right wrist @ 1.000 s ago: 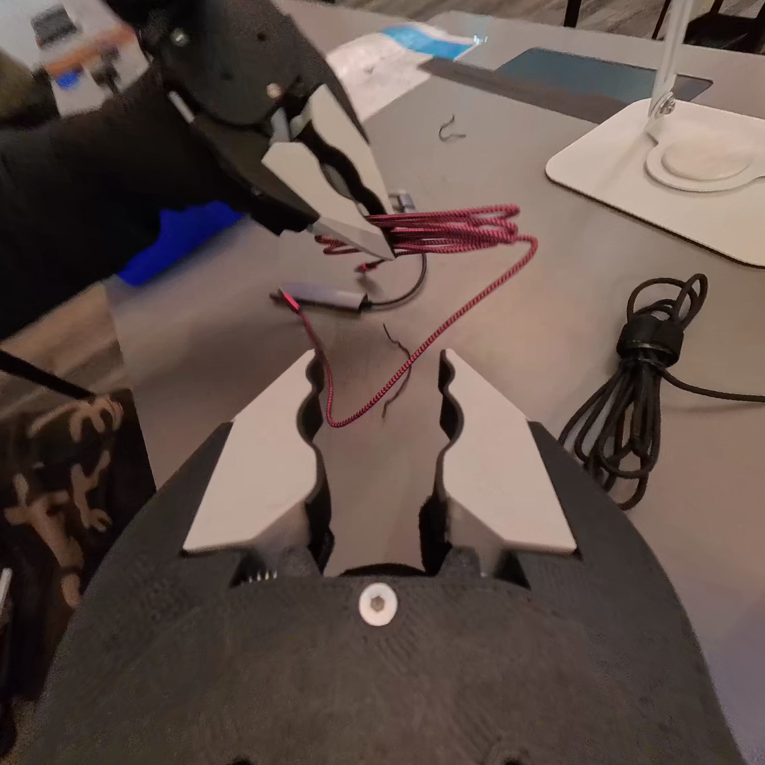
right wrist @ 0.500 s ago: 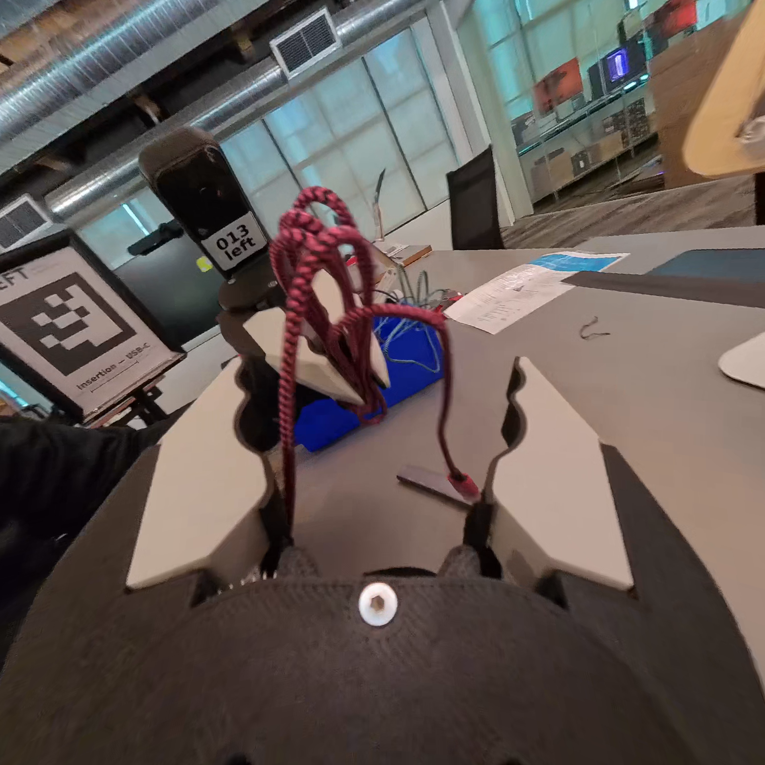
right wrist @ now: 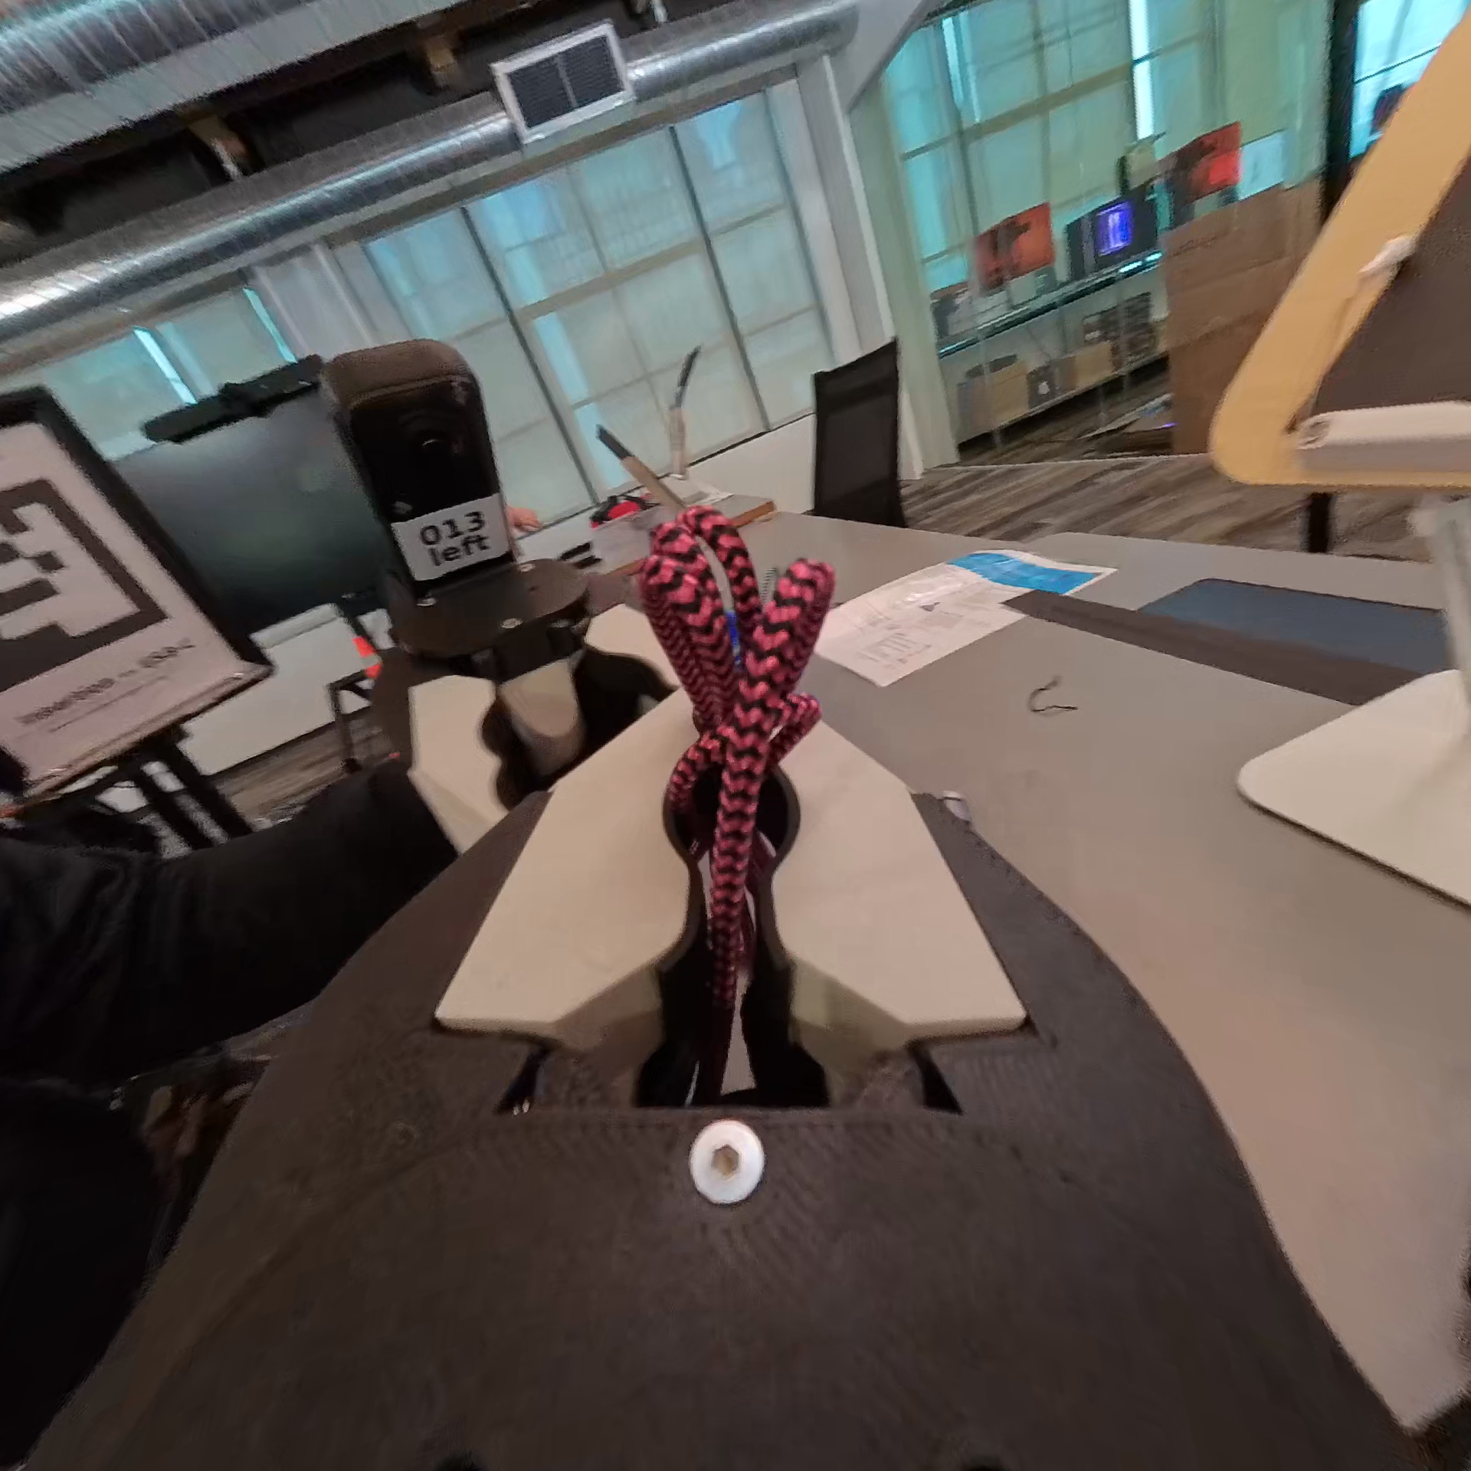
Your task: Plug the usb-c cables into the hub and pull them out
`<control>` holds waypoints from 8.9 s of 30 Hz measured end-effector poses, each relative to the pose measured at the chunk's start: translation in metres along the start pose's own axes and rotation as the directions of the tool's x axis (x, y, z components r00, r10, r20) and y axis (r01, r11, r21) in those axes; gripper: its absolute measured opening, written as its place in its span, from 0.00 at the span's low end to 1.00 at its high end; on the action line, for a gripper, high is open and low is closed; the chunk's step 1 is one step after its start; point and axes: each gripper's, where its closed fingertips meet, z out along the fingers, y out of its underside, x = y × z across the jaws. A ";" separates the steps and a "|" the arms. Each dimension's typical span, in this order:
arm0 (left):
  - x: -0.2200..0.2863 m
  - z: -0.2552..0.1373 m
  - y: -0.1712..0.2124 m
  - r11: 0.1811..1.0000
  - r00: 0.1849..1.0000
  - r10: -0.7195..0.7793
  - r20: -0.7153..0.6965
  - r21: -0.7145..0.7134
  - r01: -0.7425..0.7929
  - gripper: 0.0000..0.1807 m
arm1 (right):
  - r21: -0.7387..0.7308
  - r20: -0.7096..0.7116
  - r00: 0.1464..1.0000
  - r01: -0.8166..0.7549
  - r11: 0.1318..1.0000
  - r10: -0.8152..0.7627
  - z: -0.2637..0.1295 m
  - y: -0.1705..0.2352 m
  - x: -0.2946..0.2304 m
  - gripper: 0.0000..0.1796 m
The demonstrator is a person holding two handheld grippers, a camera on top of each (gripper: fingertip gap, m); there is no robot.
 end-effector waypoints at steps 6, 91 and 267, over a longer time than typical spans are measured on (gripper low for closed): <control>0.017 0.031 0.015 0.995 0.996 0.015 0.088 -0.102 -0.006 0.63 | -0.097 -0.102 0.977 0.179 0.979 -0.189 0.009 0.002 0.004 0.00; 0.023 0.041 -0.022 0.885 0.967 -0.255 -0.022 0.397 0.242 0.01 | -0.401 -0.148 0.950 0.195 0.895 -0.274 -0.006 0.010 -0.032 0.41; 0.165 -0.024 -0.002 0.984 0.578 0.130 -0.805 0.175 0.023 0.02 | -0.194 0.823 0.566 0.197 0.961 0.050 -0.045 0.034 -0.168 0.09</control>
